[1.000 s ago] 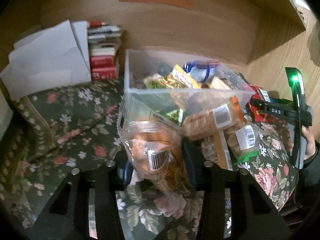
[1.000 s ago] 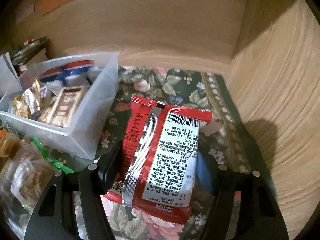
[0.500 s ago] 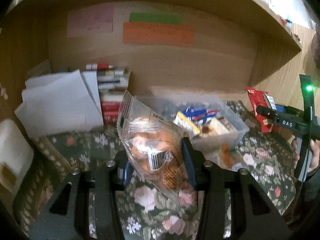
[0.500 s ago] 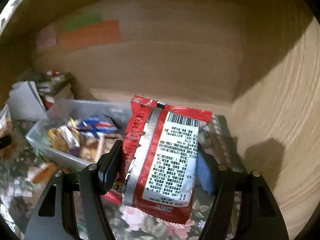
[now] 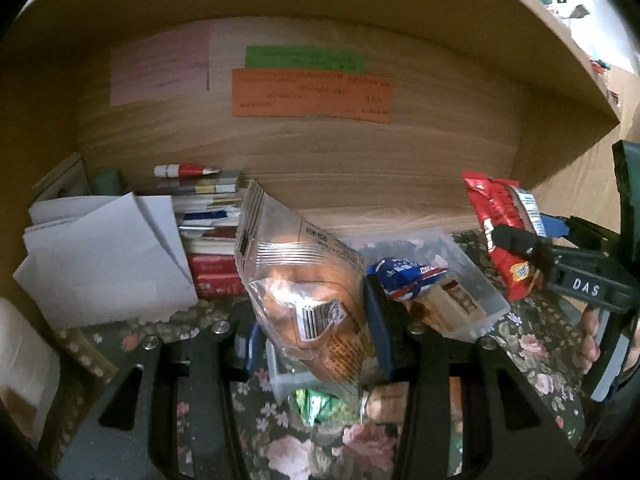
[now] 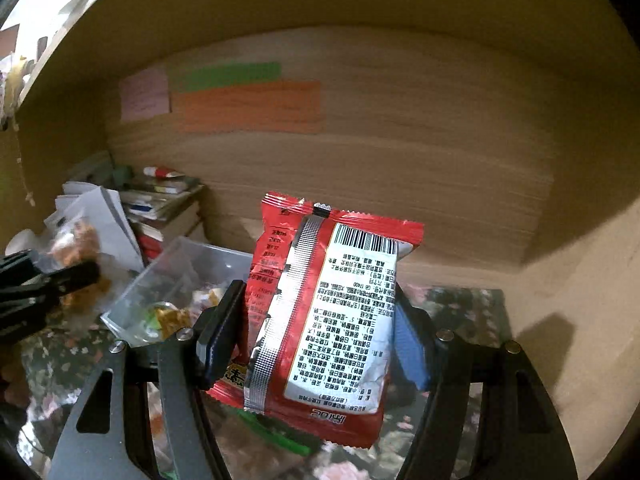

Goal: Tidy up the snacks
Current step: 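Lift the red packet with the right tool while the left tool carries the roll bag toward the box, then release the roll bag and red packet into the clear box with both tools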

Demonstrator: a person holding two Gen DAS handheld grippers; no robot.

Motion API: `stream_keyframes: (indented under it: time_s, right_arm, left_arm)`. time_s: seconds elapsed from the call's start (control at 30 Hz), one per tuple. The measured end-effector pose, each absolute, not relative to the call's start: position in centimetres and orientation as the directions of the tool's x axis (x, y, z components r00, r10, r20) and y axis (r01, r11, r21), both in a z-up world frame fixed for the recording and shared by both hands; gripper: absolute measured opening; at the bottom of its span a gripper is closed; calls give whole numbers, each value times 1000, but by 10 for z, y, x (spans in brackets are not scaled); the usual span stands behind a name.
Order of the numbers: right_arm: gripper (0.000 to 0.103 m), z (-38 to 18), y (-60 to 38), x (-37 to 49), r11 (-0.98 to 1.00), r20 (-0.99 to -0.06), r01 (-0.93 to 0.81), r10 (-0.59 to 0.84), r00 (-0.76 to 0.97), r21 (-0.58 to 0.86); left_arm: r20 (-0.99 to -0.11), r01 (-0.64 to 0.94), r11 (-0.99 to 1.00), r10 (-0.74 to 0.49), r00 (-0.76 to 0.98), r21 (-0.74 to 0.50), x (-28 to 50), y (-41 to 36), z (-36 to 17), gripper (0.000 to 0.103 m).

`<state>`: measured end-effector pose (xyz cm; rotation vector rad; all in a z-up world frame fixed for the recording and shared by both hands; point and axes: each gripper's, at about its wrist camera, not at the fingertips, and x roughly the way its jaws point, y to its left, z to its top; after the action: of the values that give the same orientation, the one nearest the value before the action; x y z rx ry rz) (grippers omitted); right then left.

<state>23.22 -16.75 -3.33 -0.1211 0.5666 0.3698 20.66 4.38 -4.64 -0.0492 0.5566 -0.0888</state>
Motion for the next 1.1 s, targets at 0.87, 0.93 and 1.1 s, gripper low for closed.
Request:
stream_keyframes:
  time_s: [0.87,0.93,1.1]
  right_arm:
    - [66,-84,-92,272,840,-699,-535,330,634,-90]
    - [70,-79,-95,267,836,-694,-541,340,634,-85]
    - [73,-64,-102,256,842,-663,-531,348,663,-89]
  left_arm:
    - [-657,52,995,-91,748,-79,283,44,-90,53]
    - [-649,51,995,-94,755,-84,280,46,-87,55]
    - [-613,63,994,-107,783,-92,263,45,-70,60]
